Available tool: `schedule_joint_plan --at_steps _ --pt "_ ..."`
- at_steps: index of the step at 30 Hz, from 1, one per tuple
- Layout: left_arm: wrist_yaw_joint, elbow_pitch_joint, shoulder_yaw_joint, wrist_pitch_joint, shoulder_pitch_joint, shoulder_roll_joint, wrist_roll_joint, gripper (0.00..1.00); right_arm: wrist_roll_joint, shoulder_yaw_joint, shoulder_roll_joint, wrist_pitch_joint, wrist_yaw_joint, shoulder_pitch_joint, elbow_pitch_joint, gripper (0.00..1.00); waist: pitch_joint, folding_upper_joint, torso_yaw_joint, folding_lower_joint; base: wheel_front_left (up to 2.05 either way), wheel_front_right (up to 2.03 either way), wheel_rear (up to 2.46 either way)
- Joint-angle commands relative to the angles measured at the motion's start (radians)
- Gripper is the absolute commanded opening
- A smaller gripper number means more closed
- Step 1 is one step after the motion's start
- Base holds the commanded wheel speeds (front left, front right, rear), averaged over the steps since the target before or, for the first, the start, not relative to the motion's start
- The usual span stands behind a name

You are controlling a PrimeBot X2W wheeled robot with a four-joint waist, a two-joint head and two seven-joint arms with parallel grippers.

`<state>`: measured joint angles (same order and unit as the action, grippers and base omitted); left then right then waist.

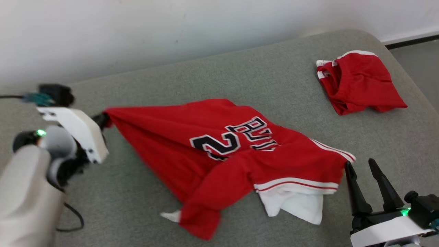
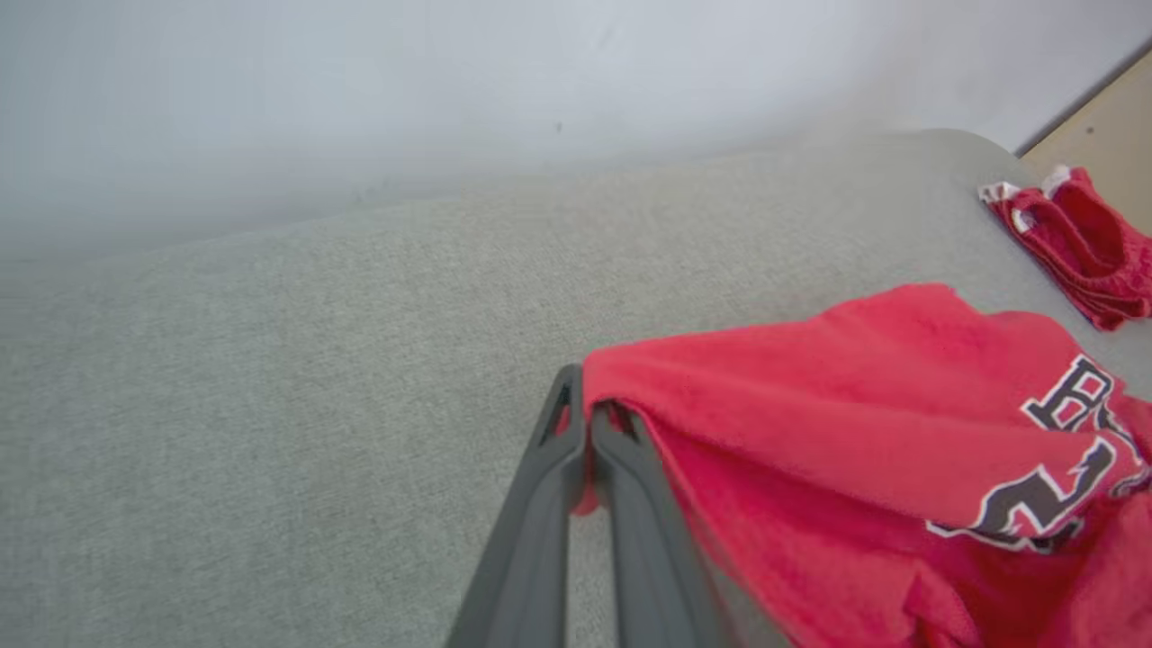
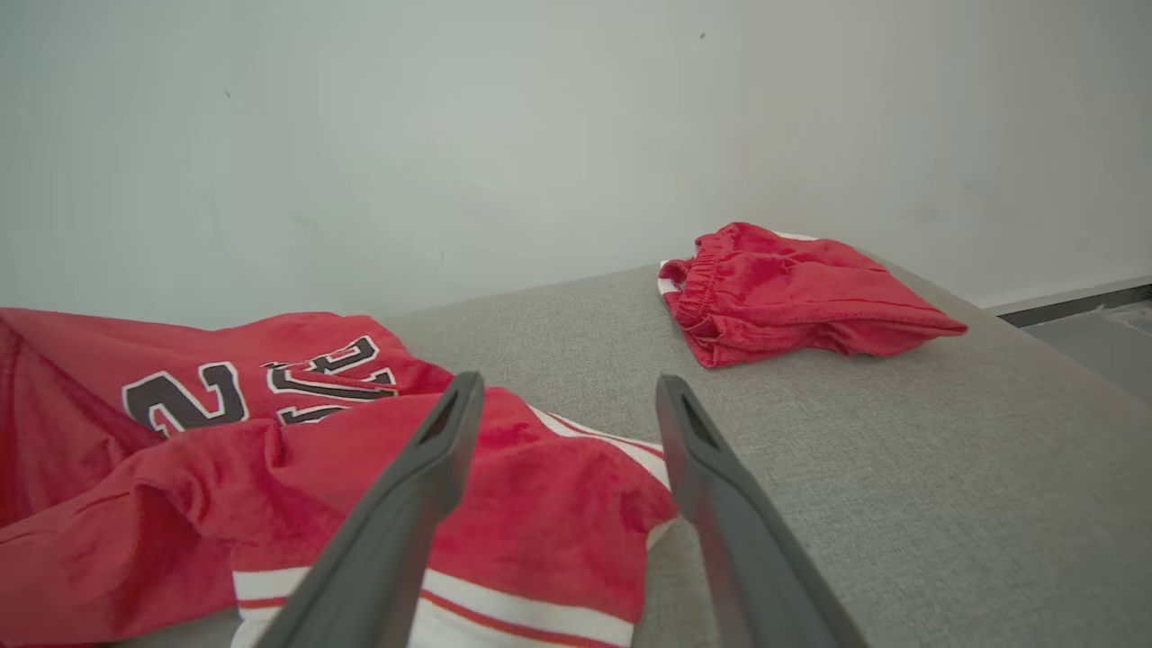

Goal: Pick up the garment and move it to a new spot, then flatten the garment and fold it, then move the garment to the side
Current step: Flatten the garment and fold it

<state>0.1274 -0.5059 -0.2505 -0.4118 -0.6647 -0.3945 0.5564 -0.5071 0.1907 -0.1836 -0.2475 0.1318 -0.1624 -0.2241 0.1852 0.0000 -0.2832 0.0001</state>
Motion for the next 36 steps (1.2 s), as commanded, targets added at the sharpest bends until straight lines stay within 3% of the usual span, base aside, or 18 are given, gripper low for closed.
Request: schedule_joint_plan --at_steps 1,4,10,11,12,23,31,36 --pt "0.004 -0.003 -0.001 -0.011 -0.048 -0.034 0.065 0.00 -0.009 0.006 0.005 -0.006 -0.002 -0.020 0.002 1.00 0.031 0.0000 -0.019 -0.0001 0.00 0.00 0.00" --pt "0.002 -0.042 -0.028 -0.009 -0.109 -0.124 0.062 0.00 -0.008 0.016 0.012 -0.009 -0.002 -0.035 0.001 1.00 0.061 0.0000 -0.039 -0.0001 0.00 0.00 0.00" --pt "0.002 -0.179 -0.060 0.028 -0.200 -0.198 0.081 0.00 -0.005 0.036 0.026 -0.013 -0.002 -0.065 -0.014 1.00 0.099 0.0000 -0.079 -0.0001 0.00 0.00 0.00" --pt "0.002 -0.203 -0.058 0.046 -0.210 -0.202 0.088 0.36 -0.006 0.037 0.028 -0.014 -0.002 -0.067 -0.016 1.00 0.102 0.0000 -0.082 -0.0001 0.00 0.00 0.00" --pt "0.002 -0.227 -0.057 0.064 -0.220 -0.202 0.095 1.00 -0.006 0.039 0.030 -0.015 -0.002 -0.069 -0.019 1.00 0.103 0.0000 -0.084 -0.0001 0.00 0.00 0.00" --pt "0.002 -0.213 -0.231 0.171 -0.216 -0.184 0.211 1.00 -0.006 0.045 0.022 -0.018 -0.002 -0.067 -0.045 1.00 0.014 0.0000 -0.007 -0.0001 0.00 0.00 0.00" --pt "0.002 -0.135 -0.246 0.291 -0.159 -0.173 0.287 1.00 -0.011 0.027 0.017 -0.018 -0.002 -0.033 -0.043 1.00 -0.063 0.0000 0.077 -0.0001 0.00 0.00 0.00" --pt "-0.018 -0.051 -0.230 0.379 -0.051 -0.133 0.318 1.00 -0.012 0.013 0.029 -0.018 -0.002 0.003 -0.047 1.00 -0.105 0.0000 0.133 -0.0001 0.00 0.00 0.00"
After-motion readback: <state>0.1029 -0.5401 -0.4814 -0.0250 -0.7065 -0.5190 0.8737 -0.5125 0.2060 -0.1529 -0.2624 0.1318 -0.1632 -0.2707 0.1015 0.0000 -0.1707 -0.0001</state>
